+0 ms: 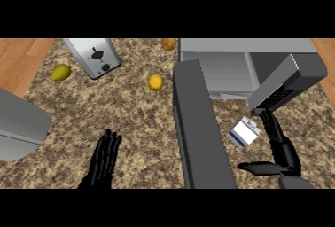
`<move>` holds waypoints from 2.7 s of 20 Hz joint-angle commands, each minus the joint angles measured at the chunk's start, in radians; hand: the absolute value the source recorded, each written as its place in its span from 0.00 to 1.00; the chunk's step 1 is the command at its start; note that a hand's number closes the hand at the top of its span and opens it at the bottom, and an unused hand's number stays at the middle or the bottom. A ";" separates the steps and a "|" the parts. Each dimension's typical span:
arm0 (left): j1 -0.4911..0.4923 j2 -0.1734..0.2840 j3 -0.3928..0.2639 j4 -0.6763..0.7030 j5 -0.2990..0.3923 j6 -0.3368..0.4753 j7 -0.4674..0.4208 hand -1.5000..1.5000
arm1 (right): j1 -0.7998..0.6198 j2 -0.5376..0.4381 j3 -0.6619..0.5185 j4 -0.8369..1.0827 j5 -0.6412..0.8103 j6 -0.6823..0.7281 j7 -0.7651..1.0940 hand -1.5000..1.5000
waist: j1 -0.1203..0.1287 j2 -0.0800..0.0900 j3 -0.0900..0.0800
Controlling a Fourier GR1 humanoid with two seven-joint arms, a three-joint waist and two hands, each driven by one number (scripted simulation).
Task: Pick up the milk, place it into the microwave and close the microwave
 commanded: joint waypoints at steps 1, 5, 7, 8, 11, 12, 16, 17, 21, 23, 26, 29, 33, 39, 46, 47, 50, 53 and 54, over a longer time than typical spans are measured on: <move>0.069 0.032 0.001 -0.029 0.011 -0.011 -0.045 0.00 | -0.101 -0.019 -0.023 0.171 0.021 -0.053 -0.072 0.00 | 0.001 0.000 0.000; 0.075 0.064 0.031 -0.088 0.032 -0.029 0.007 0.00 | -0.198 -0.035 -0.056 0.373 0.034 -0.100 -0.194 0.00 | 0.007 0.002 0.001; 0.077 0.075 0.085 -0.018 0.092 -0.083 -0.057 0.00 | -0.246 -0.045 -0.071 0.472 0.039 -0.120 -0.235 0.00 | 0.008 0.003 0.001; 0.120 0.111 0.092 -0.045 0.102 -0.116 -0.096 0.00 | -0.256 -0.049 -0.071 0.468 0.032 -0.114 -0.225 1.00 | 0.007 0.002 0.001; 0.103 0.090 0.065 -0.107 0.069 -0.069 -0.015 0.00 | -0.282 -0.063 -0.114 0.581 0.016 -0.129 -0.321 1.00 | 0.012 0.004 0.002; 0.067 0.068 0.073 -0.009 0.067 -0.087 -0.070 0.00 | -0.311 -0.050 -0.107 0.575 0.020 -0.158 -0.291 1.00 | 0.008 0.003 0.001; 0.118 0.108 0.116 -0.067 0.119 -0.119 -0.074 0.00 | -0.313 -0.075 -0.120 0.634 0.049 -0.246 -0.333 1.00 | 0.019 0.007 0.002; 0.051 0.105 0.141 -0.012 0.135 -0.143 -0.060 0.00 | -0.344 -0.064 -0.100 0.649 0.071 -0.258 -0.312 1.00 | 0.015 0.007 0.002; 0.092 0.113 0.129 -0.057 0.118 -0.140 -0.075 0.00 | -0.346 -0.120 -0.096 0.707 0.098 -0.260 -0.300 1.00 | 0.021 0.008 0.002; 0.066 0.135 0.184 -0.047 0.171 -0.173 -0.042 0.00 | -0.375 -0.088 -0.107 0.698 0.089 -0.332 -0.246 1.00 | 0.014 0.006 0.001; 0.129 0.172 0.203 -0.061 0.181 -0.204 -0.085 0.00 | -0.357 -0.053 -0.124 0.695 0.089 -0.461 -0.230 1.00 | 0.021 0.007 0.002; 0.104 0.119 0.187 -0.008 0.170 -0.190 -0.106 0.00 | -0.356 -0.038 -0.141 0.683 0.054 -0.354 -0.325 1.00 | 0.011 0.005 0.001; 0.114 0.167 0.254 -0.003 0.225 -0.248 -0.129 0.00 | -0.372 -0.022 -0.144 0.668 0.034 -0.240 -0.351 1.00 | 0.013 0.006 0.001; 0.075 0.170 0.280 -0.020 0.225 -0.234 -0.054 0.00 | -0.361 0.048 -0.117 0.616 0.029 -0.241 -0.359 1.00 | 0.001 0.002 0.000; 0.194 0.160 0.259 -0.040 0.214 -0.272 -0.117 0.00 | -0.312 0.142 -0.051 0.439 0.012 -0.314 -0.274 1.00 | -0.005 -0.005 -0.001; 0.188 0.170 0.288 -0.060 0.227 -0.267 -0.097 0.00 | -0.310 0.137 -0.055 0.378 0.016 -0.339 -0.229 1.00 | -0.009 -0.005 -0.001; 0.112 0.141 0.301 0.041 0.225 -0.285 -0.114 0.00 | -0.328 0.135 -0.039 0.332 0.029 -0.390 -0.161 1.00 | -0.008 -0.003 -0.001; 0.130 0.148 0.310 0.032 0.212 -0.290 -0.107 0.00 | -0.266 0.145 0.071 0.181 -0.010 -0.448 -0.028 1.00 | -0.011 -0.005 -0.001; 0.127 0.164 0.328 0.005 0.244 -0.307 -0.069 0.00 | -0.402 0.145 -0.007 0.361 0.003 -0.470 -0.080 1.00 | 0.003 0.001 0.000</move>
